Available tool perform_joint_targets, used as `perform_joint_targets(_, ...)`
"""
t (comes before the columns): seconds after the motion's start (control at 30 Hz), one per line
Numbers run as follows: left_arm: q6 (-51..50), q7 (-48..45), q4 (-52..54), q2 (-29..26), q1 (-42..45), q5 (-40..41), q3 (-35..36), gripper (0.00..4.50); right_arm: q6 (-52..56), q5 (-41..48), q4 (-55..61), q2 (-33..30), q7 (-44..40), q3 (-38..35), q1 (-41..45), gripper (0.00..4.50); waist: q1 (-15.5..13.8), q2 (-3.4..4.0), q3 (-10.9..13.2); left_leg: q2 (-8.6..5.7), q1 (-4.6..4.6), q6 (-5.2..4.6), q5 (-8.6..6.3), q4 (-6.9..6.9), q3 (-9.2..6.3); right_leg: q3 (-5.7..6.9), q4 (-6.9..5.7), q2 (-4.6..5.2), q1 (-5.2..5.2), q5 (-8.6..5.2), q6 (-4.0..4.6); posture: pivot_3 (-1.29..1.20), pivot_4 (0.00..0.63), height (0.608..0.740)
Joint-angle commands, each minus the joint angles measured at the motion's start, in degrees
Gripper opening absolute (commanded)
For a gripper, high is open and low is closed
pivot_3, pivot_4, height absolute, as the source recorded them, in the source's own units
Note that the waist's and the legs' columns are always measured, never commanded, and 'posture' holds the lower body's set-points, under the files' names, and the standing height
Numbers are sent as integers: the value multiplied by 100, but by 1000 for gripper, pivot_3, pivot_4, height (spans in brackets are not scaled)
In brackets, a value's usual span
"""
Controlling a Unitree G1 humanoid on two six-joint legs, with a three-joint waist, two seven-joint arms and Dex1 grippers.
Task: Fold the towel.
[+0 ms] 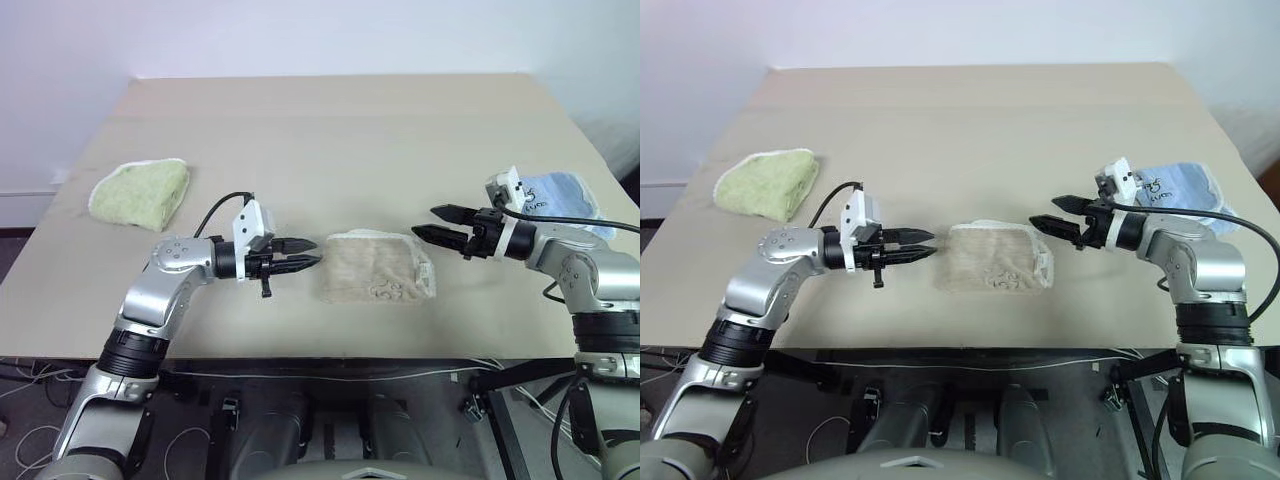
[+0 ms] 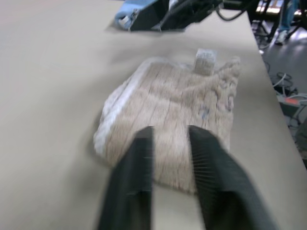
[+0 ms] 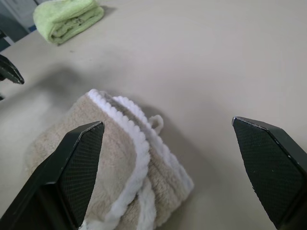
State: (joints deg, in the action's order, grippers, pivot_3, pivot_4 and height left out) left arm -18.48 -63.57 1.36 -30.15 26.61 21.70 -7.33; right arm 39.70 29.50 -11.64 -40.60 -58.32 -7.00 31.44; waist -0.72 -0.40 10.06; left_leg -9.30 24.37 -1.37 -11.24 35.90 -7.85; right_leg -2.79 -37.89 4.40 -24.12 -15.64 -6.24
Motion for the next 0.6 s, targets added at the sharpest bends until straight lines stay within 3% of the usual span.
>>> perform_joint_targets(0.03,100,37,265,17,48,78,113,2633,277,-30,-43,-185,-90,87,173,4500,-2,0,0,0,0,0,0,0,0,0,0,1,0,0,0,0,150,740)
perform_joint_targets(0.17,361,330,105,58,126,-125,236,4036,1178,80,-134,-355,-115,302,357,4500,3,0,0,0,1,-1,-1,-2,0,1,3,1,-1,0,1,0,150,740)
perform_joint_targets(0.23,720,648,-149,119,206,-365,333,4493,1640,110,-334,-406,-142,412,520,4500,8,0,0,0,2,-1,0,-4,0,0,3,1,-4,0,1,0,150,740)
perform_joint_targets(0.43,1369,746,-366,256,212,-323,549,4493,2779,463,-734,-239,-320,449,852,4500,10,0,0,0,5,-1,0,-11,1,0,11,1,-8,0,1,0,150,740)
perform_joint_targets(0.6,1299,532,-191,192,58,-169,543,4493,3427,649,-685,-237,-468,659,822,4500,5,0,0,0,10,-3,0,-16,1,0,19,2,-12,0,0,0,150,740)
